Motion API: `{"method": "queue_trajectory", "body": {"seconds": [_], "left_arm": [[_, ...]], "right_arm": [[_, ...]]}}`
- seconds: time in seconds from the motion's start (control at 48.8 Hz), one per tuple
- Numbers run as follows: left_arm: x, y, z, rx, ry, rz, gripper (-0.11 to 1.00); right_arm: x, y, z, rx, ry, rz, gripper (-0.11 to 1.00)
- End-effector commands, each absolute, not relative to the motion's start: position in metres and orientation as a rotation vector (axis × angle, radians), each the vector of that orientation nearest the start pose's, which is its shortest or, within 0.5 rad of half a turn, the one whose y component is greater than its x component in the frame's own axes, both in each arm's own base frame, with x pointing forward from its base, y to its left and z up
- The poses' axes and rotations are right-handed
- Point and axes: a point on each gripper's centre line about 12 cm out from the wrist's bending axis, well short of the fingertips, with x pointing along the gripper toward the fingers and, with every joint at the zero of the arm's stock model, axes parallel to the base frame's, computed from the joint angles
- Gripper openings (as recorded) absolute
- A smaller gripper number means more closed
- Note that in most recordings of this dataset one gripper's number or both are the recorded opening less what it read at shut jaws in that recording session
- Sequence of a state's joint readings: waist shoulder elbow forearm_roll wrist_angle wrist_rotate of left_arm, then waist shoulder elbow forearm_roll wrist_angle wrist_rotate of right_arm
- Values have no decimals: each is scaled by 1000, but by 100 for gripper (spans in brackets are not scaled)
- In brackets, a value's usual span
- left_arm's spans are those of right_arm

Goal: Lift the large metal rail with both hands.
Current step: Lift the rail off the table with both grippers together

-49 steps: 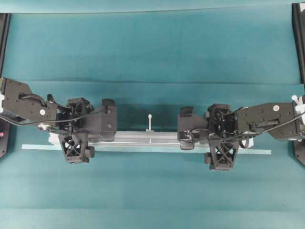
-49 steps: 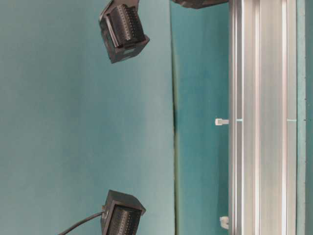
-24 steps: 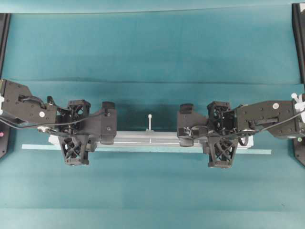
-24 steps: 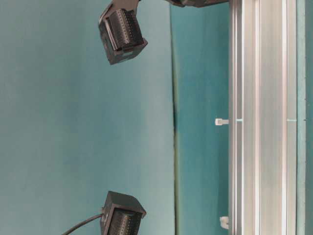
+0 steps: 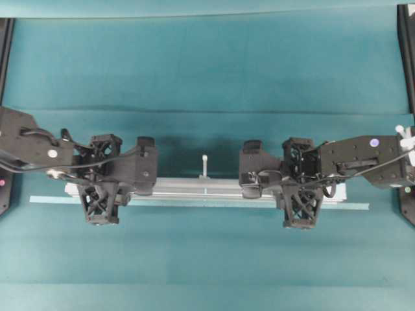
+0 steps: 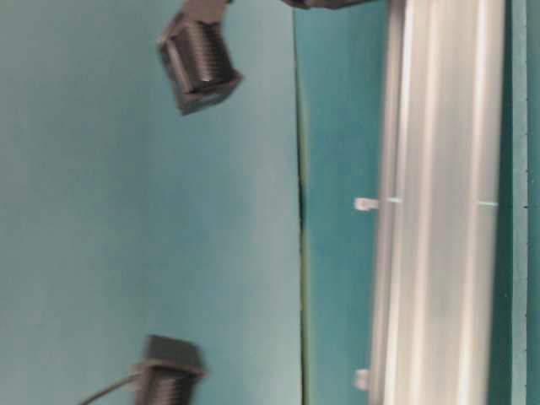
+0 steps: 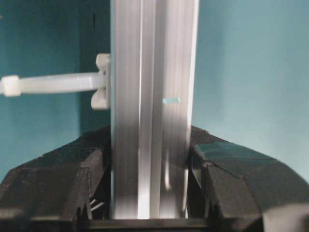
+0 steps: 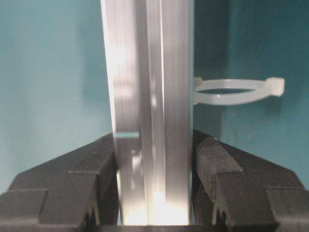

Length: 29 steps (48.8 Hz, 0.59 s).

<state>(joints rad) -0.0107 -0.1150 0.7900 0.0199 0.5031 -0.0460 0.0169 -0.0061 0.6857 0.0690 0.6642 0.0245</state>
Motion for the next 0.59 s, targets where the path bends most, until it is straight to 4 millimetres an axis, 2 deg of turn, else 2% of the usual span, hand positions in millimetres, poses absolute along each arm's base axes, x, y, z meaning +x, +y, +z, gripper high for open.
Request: {"method": "queue_trajectory", "body": {"seconds": [0.0, 0.451, 0.574], "left_arm": [[308, -2, 164, -13, 1112, 17, 36], [285, -1, 246, -23, 1095, 28, 36], [283, -1, 263, -23, 1098, 30, 36]], "right_arm": [[329, 8, 152, 111, 1288, -7, 39], [337, 6, 238, 112, 1311, 13, 39], [340, 6, 261, 113, 1306, 19, 39]]}}
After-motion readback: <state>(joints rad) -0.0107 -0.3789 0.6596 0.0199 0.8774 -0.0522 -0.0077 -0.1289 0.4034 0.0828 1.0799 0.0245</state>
